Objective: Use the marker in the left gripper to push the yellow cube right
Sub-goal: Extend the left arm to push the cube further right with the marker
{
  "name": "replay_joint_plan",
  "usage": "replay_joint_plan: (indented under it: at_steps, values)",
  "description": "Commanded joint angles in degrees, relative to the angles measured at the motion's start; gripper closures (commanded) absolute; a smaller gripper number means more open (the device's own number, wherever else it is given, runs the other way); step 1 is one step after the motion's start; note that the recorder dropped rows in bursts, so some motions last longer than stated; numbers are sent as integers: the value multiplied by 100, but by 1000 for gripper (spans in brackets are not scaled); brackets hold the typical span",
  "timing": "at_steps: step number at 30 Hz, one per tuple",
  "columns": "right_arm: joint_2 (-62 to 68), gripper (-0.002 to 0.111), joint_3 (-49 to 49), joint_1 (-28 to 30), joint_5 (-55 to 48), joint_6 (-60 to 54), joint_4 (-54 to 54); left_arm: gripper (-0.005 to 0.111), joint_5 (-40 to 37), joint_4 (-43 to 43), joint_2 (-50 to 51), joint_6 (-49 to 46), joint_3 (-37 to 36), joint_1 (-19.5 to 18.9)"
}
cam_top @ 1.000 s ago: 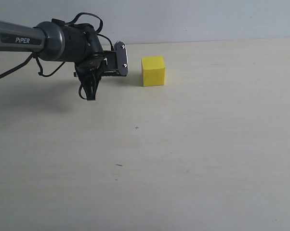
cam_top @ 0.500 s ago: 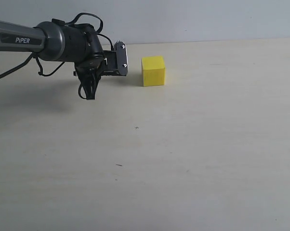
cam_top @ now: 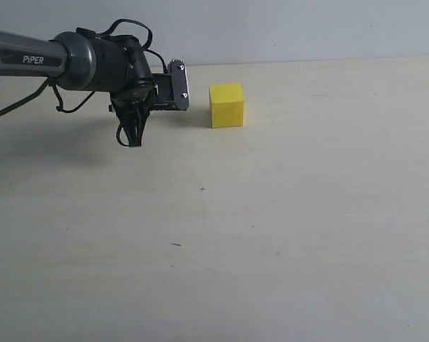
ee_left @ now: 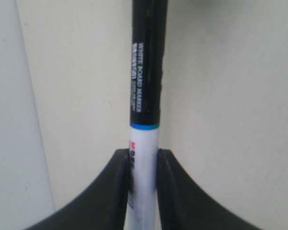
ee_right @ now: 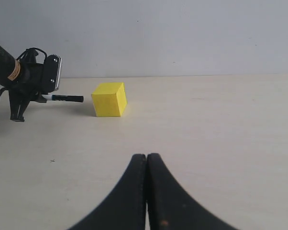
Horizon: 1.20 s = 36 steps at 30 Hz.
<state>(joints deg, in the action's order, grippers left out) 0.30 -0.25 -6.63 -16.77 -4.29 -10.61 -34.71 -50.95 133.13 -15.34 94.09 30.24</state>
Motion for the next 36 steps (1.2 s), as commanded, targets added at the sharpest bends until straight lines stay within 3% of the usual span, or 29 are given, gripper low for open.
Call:
replay_joint_plan:
  at_steps: [1, 7, 14, 19, 23, 27, 32, 36]
  values:
    - [-30, 108, 25, -7, 39, -14, 3, 107, 544, -7, -11, 221, 115, 275]
    - [-30, 108, 25, -7, 39, -14, 3, 107, 455, -168, 188, 412, 540, 819]
    - [-30, 108, 25, -7, 39, -14, 3, 107, -563, -293, 188, 656, 562, 539]
    - [-30, 108, 25, -7, 39, -14, 3, 107, -269, -293, 270, 764, 575, 571]
    - [-30, 108, 25, -7, 39, -14, 3, 107, -140, -304, 806, 981, 1290, 934]
    - [-30, 108, 25, -7, 39, -14, 3, 107, -344, -394, 1351, 1223, 2200, 1529]
    - [-30, 108, 25, -7, 39, -14, 3, 107, -1200, -563, 1432, 1411, 2308, 1389]
    - [-30, 108, 25, -7, 39, -14, 3, 107, -1337, -528, 1432, 1411, 2308, 1265]
